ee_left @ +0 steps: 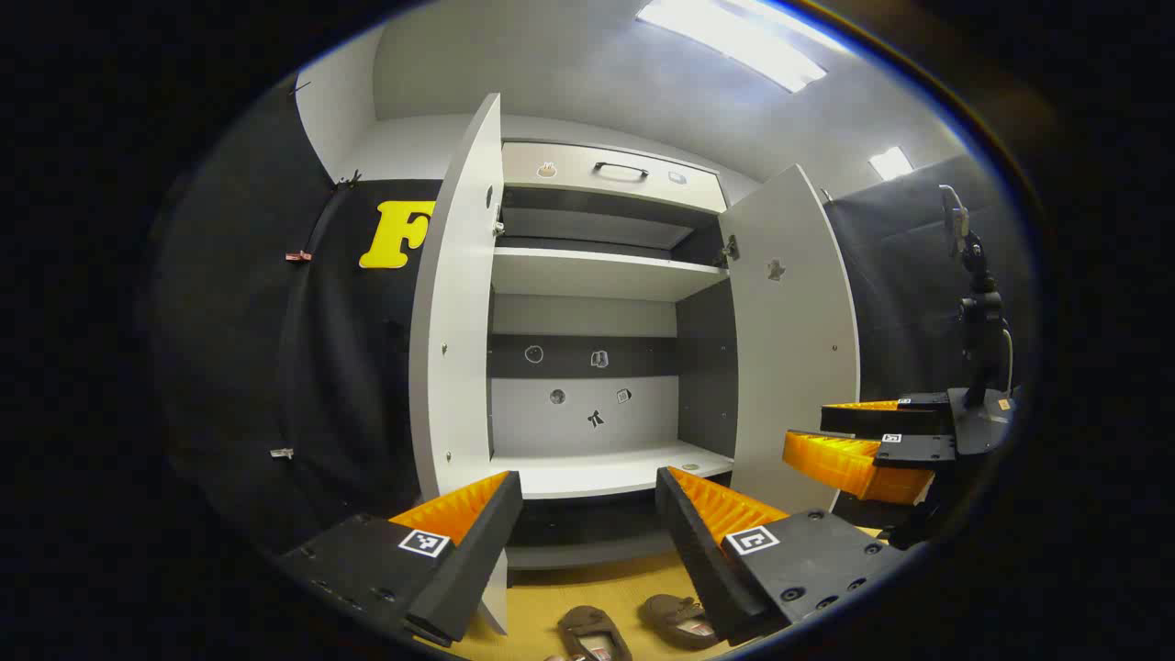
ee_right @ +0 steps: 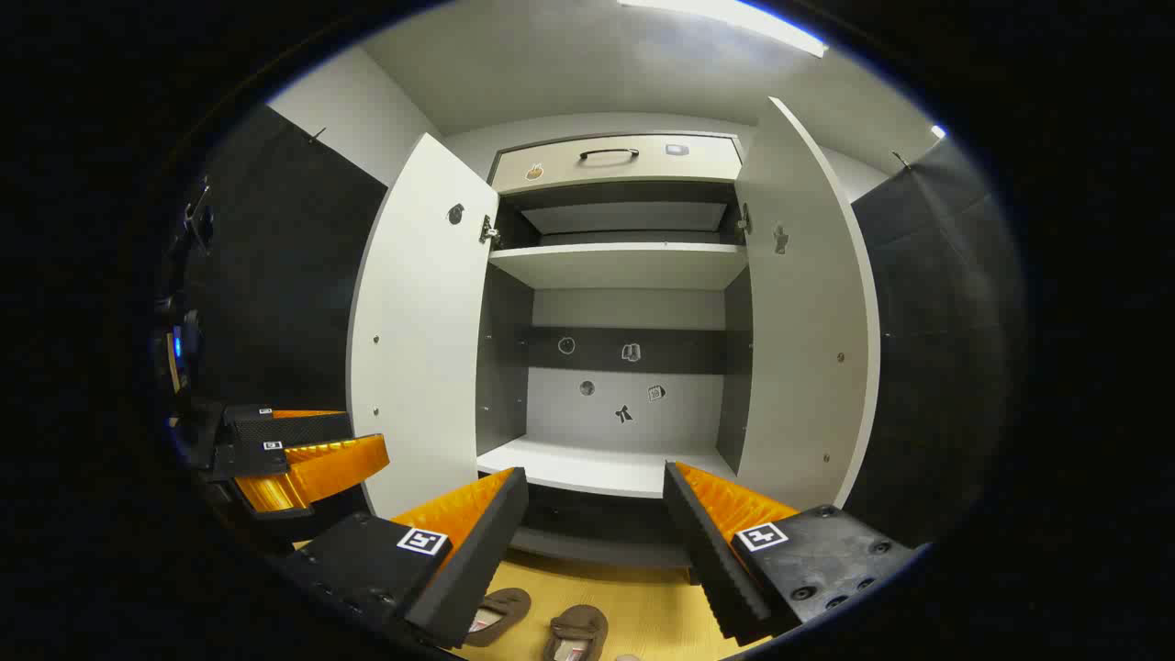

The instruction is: Grab one shoe with the right hand and put it into the shoe cabinet, grab the other shoe with the left hand and put it into the shoe cabinet; then close the right door with the right hand and the left door with the left hand.

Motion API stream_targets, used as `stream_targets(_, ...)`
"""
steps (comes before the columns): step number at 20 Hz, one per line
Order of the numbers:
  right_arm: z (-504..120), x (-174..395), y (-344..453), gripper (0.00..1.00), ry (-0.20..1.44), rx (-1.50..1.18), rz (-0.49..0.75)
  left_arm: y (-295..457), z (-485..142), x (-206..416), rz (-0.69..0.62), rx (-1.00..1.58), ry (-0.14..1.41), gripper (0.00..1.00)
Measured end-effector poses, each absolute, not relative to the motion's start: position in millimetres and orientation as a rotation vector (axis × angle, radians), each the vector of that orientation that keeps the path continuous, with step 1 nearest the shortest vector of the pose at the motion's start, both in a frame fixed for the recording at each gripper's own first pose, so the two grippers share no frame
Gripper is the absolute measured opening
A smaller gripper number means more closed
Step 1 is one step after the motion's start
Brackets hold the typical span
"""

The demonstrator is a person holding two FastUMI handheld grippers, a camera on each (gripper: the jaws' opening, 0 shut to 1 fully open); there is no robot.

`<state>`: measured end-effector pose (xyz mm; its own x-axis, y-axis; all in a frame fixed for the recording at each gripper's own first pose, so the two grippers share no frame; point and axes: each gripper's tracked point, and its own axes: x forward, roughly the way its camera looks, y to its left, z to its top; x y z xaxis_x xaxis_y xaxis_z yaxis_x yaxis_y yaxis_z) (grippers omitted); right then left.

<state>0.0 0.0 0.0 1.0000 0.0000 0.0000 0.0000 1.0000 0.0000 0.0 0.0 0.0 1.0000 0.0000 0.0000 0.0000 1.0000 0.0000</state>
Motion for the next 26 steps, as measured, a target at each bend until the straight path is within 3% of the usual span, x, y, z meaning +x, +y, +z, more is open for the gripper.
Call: stream_targets(26,-37.8,-6.9,6.6,0.98,0.096,0.045,-0.016,-1.8,0.7,5.3,-0.035,0.034,0.018,0.94)
